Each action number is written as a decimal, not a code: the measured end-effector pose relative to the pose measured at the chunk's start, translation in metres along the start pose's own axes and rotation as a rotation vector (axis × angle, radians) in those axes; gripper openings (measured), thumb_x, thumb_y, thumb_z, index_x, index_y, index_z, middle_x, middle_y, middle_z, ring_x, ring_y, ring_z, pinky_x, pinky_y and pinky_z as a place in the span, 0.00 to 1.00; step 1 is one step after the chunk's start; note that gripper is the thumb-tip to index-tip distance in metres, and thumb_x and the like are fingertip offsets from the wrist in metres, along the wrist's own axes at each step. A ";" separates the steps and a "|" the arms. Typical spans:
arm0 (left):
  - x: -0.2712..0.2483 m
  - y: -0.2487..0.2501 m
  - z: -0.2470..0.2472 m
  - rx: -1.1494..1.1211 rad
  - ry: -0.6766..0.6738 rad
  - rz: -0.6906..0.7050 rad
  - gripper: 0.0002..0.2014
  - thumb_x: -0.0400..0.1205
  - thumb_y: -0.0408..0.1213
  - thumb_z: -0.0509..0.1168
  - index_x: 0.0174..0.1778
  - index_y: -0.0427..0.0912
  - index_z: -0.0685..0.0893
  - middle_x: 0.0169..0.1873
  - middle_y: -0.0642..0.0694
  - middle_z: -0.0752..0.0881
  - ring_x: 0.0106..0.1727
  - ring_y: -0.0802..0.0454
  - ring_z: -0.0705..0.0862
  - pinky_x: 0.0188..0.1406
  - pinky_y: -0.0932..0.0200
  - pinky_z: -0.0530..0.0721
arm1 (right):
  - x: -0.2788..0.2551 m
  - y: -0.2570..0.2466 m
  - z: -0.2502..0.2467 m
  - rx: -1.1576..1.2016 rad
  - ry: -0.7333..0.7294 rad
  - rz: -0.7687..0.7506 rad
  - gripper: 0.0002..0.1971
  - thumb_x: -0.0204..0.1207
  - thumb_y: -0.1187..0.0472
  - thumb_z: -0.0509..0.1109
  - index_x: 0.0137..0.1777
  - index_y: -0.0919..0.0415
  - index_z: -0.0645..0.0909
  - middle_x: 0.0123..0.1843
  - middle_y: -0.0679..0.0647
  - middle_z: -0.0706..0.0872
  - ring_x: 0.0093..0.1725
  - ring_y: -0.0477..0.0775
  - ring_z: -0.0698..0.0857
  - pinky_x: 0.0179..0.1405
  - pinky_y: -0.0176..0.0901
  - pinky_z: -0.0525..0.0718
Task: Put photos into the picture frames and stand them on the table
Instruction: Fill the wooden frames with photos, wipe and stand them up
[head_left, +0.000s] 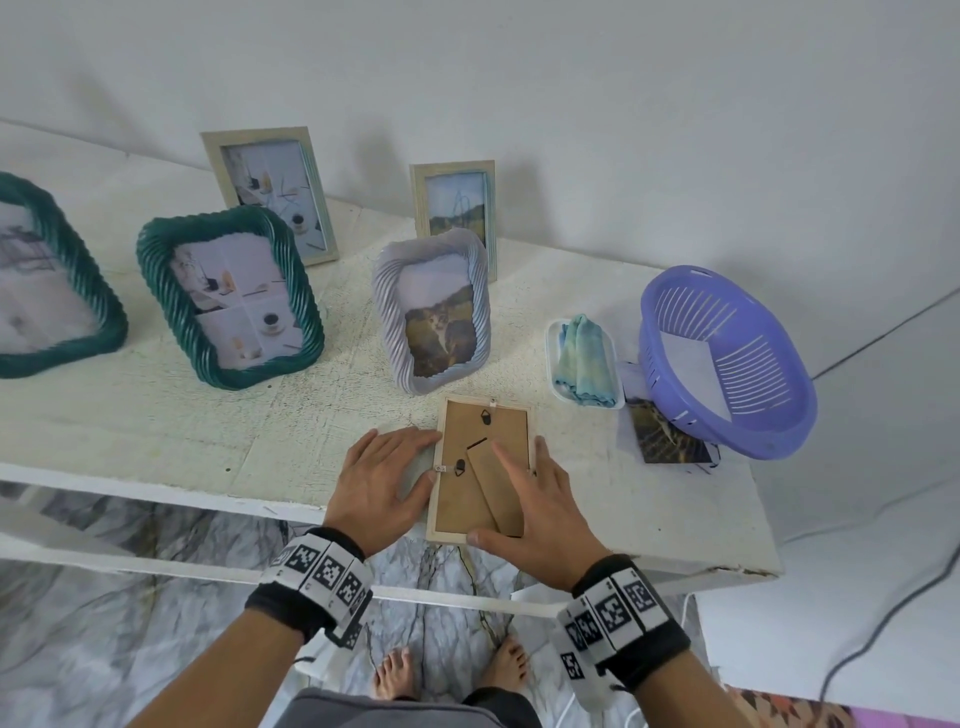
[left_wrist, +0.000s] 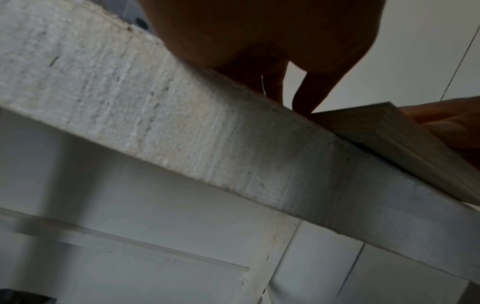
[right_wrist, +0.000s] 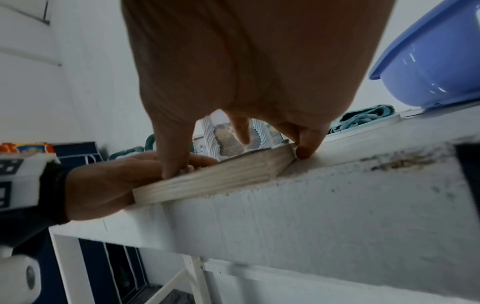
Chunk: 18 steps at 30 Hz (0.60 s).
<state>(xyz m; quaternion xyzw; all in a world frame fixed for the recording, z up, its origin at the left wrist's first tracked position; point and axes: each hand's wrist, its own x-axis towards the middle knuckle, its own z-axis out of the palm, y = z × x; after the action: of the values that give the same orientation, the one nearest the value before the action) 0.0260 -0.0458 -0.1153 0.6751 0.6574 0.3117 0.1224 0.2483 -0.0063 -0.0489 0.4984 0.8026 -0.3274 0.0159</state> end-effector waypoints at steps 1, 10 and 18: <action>0.000 0.000 0.000 0.001 -0.001 -0.001 0.23 0.82 0.54 0.55 0.71 0.52 0.79 0.67 0.55 0.84 0.72 0.54 0.78 0.78 0.51 0.61 | 0.000 0.000 0.002 -0.002 0.017 -0.001 0.50 0.71 0.36 0.71 0.83 0.35 0.40 0.85 0.59 0.32 0.84 0.59 0.38 0.81 0.59 0.52; 0.001 0.002 -0.002 -0.012 -0.032 -0.039 0.24 0.82 0.55 0.54 0.72 0.52 0.79 0.67 0.54 0.84 0.73 0.53 0.77 0.79 0.53 0.58 | -0.002 -0.004 0.003 0.098 0.083 0.013 0.41 0.76 0.45 0.68 0.83 0.35 0.47 0.86 0.59 0.39 0.84 0.58 0.41 0.80 0.59 0.51; 0.009 0.044 -0.023 -0.636 -0.048 -0.308 0.17 0.87 0.37 0.59 0.72 0.52 0.77 0.65 0.52 0.83 0.66 0.58 0.82 0.66 0.60 0.79 | -0.004 -0.003 -0.001 0.394 0.170 0.039 0.35 0.78 0.38 0.60 0.83 0.45 0.56 0.82 0.44 0.64 0.82 0.51 0.59 0.80 0.58 0.62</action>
<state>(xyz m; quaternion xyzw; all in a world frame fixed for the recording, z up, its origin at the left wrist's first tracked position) 0.0476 -0.0475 -0.0702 0.5035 0.6184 0.4626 0.3874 0.2485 -0.0100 -0.0452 0.5329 0.7118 -0.4346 -0.1433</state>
